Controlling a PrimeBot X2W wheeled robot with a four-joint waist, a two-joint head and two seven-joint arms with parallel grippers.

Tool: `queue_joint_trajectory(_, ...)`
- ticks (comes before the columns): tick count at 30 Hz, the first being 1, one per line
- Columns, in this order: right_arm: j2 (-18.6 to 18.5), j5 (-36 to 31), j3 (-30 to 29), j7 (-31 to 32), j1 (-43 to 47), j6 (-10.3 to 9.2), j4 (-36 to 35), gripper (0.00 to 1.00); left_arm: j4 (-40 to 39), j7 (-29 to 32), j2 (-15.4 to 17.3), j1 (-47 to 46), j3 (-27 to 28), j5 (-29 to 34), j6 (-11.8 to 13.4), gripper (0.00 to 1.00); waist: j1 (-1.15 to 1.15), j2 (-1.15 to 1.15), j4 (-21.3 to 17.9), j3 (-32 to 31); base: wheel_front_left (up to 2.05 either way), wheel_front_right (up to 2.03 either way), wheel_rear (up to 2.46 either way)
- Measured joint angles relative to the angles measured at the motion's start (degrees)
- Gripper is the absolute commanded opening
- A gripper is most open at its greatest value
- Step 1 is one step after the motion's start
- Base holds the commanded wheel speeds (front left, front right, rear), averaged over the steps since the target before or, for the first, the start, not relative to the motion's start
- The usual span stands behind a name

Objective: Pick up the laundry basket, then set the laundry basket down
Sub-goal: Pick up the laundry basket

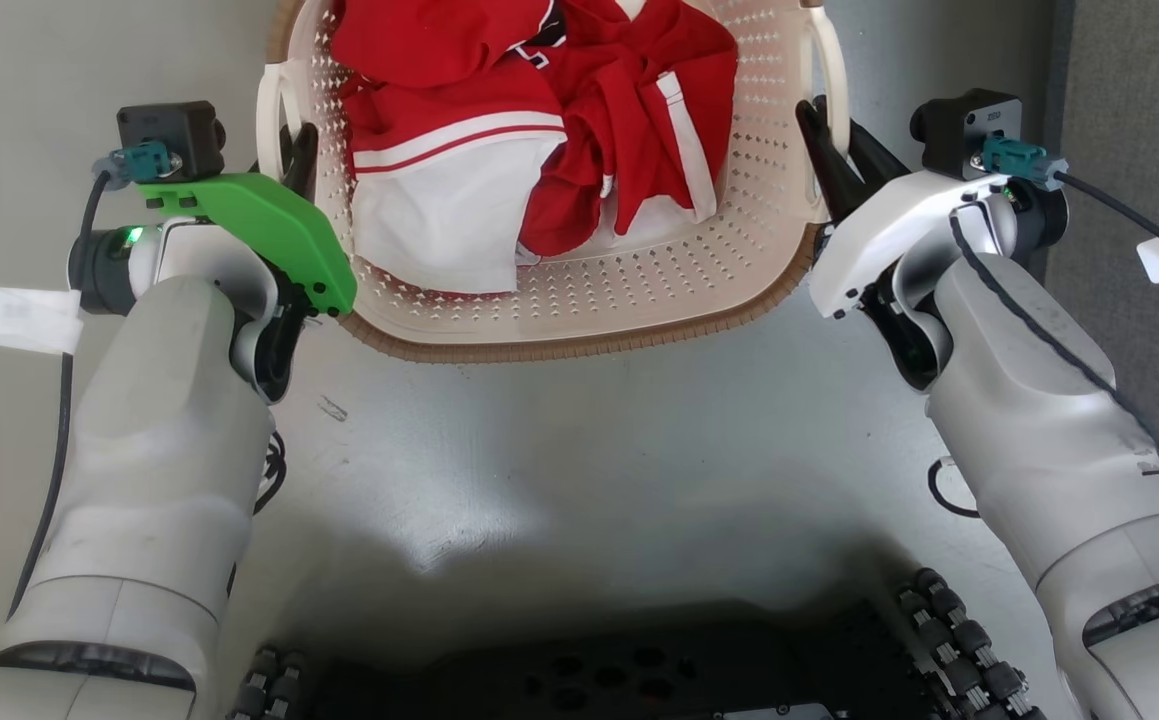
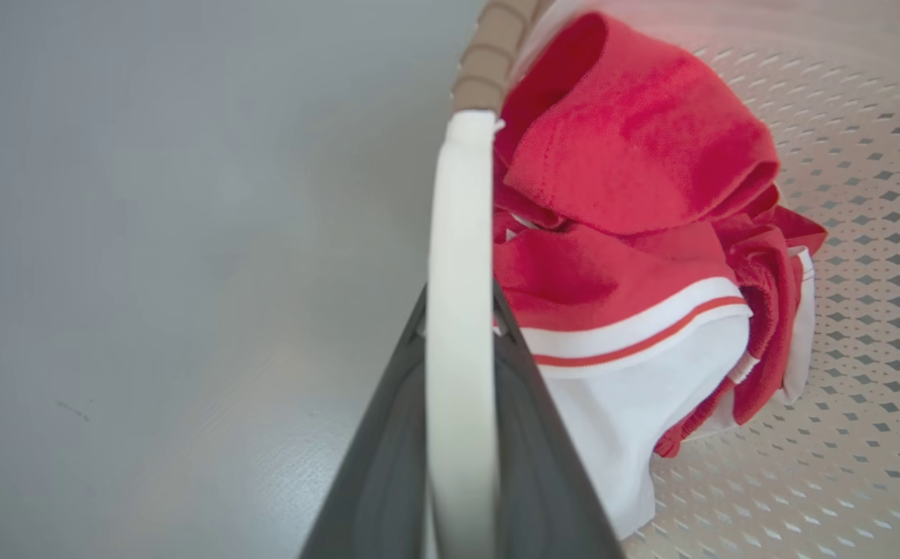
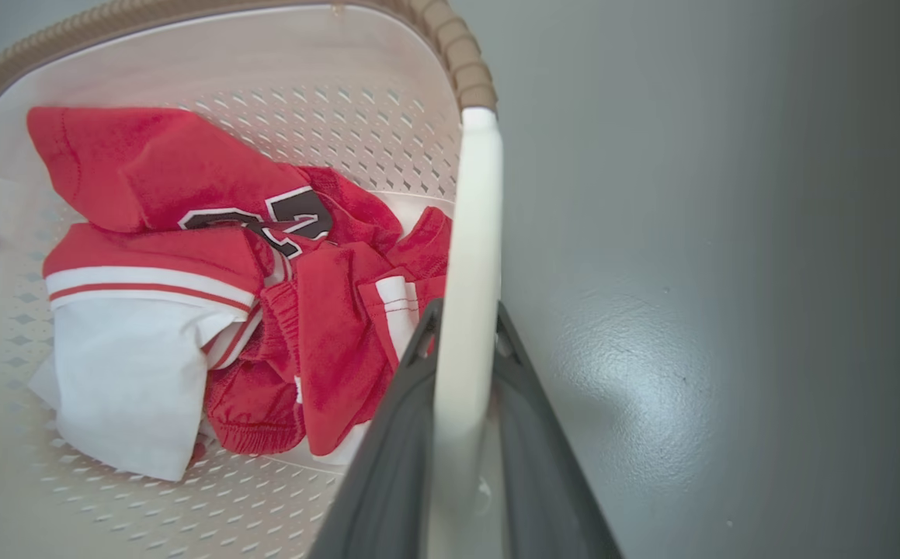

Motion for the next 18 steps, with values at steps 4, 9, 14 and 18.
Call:
queue_joint_trajectory(4,0.11,0.10,0.23,0.00,-0.74,0.03,1.30,0.00,1.27,-0.53,-0.14,-0.54,-0.30,-0.05,-0.03,0.00,0.00,0.00,0.11,-0.31,0.00,0.00,0.00)
queue_joint_trajectory(9,0.30,0.18,0.75,0.00,-1.00,0.09,3.02,0.00,3.26,-0.82,-0.31,-0.58,-0.81,-0.36,-0.35,0.00,0.00,0.00,0.30,-1.23,0.00,0.00,0.00)
queue_joint_trajectory(14,0.30,0.27,1.16,0.00,-1.04,0.24,4.98,0.00,5.35,-0.82,-0.91,-0.59,-1.08,-0.75,-0.52,0.00,0.00,0.00,0.37,-2.63,0.00,0.00,0.00)
queue_joint_trajectory(18,0.48,0.68,1.46,0.23,-1.05,0.26,7.08,0.00,7.56,0.19,-1.46,-0.59,-1.47,-1.71,-0.59,0.00,0.00,0.00,0.38,-4.12,0.00,0.00,0.00)
